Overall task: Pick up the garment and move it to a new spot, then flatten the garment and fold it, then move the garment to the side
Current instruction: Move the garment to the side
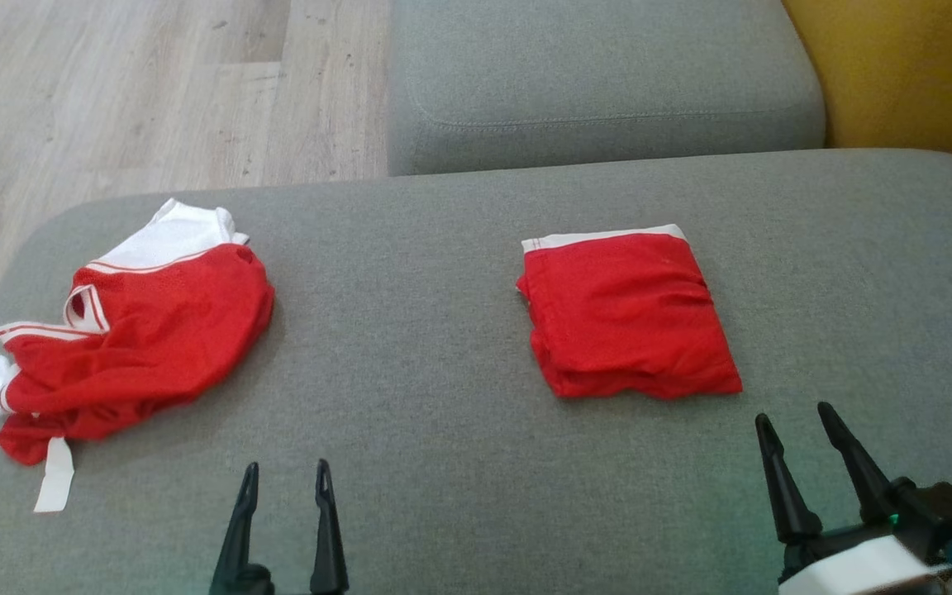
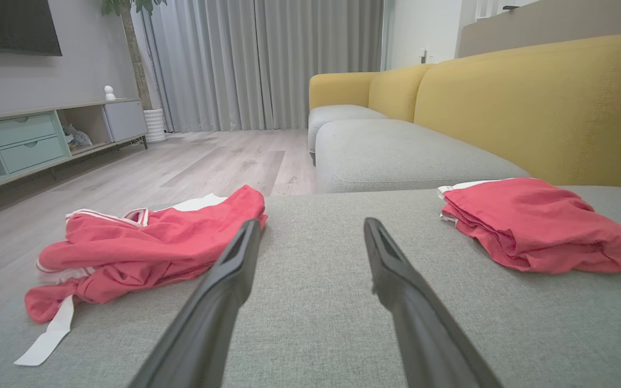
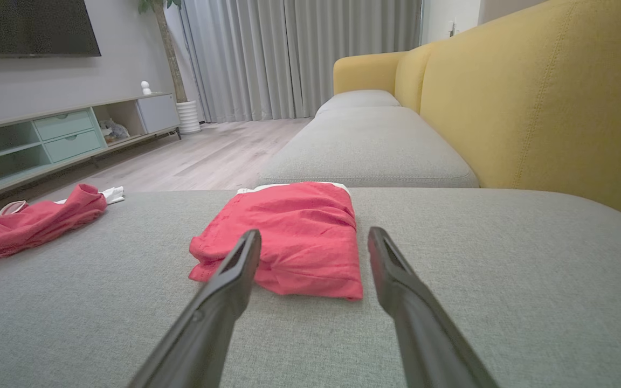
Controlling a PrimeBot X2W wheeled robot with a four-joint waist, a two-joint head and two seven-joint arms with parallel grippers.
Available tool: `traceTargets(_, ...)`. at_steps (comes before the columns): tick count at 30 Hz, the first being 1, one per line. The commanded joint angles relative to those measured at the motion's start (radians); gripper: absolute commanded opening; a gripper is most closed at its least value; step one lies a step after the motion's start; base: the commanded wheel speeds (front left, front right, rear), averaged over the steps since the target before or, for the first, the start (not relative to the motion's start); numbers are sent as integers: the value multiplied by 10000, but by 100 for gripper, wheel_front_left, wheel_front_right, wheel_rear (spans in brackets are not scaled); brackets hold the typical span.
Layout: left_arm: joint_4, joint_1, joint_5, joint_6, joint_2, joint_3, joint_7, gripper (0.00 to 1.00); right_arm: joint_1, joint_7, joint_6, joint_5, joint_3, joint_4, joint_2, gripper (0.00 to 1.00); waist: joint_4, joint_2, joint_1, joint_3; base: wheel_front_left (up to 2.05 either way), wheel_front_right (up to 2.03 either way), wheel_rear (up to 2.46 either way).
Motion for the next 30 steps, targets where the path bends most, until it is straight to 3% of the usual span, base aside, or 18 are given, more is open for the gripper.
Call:
traceTargets(1, -325, -277, 169, -13, -68, 235, -53, 100, -234, -108, -7, -72, 103, -321, -125, 100, 8, 0, 0, 12, 0, 0, 0)
traceTargets(13, -458, -445, 151, 13, -69, -101, -53, 100, -409, -108, -7, -16, 64, -61, -240, 100, 56, 0, 0, 361, 0, 0, 0)
traceTargets(19, -900, -894, 36, 104, -69, -436, -53, 100, -1381, -108, -7, 143, 71, 139, -604, 100, 28, 0, 0, 1444, 0, 0, 0)
traceTargets(25, -1237, -1748, 196, 72, -70, -933, -53, 100, -2905, -109, -7, 481, 29, 937, -1219, 100, 115, 0, 0, 2439, 0, 0, 0)
traceTargets(30, -1431, -2407, 75, 253, -70, -1193, -53, 100, -4164, 192, -7, 1262, 223, 2447, -1648, 100, 231, 0, 0, 3154, 0, 0, 0)
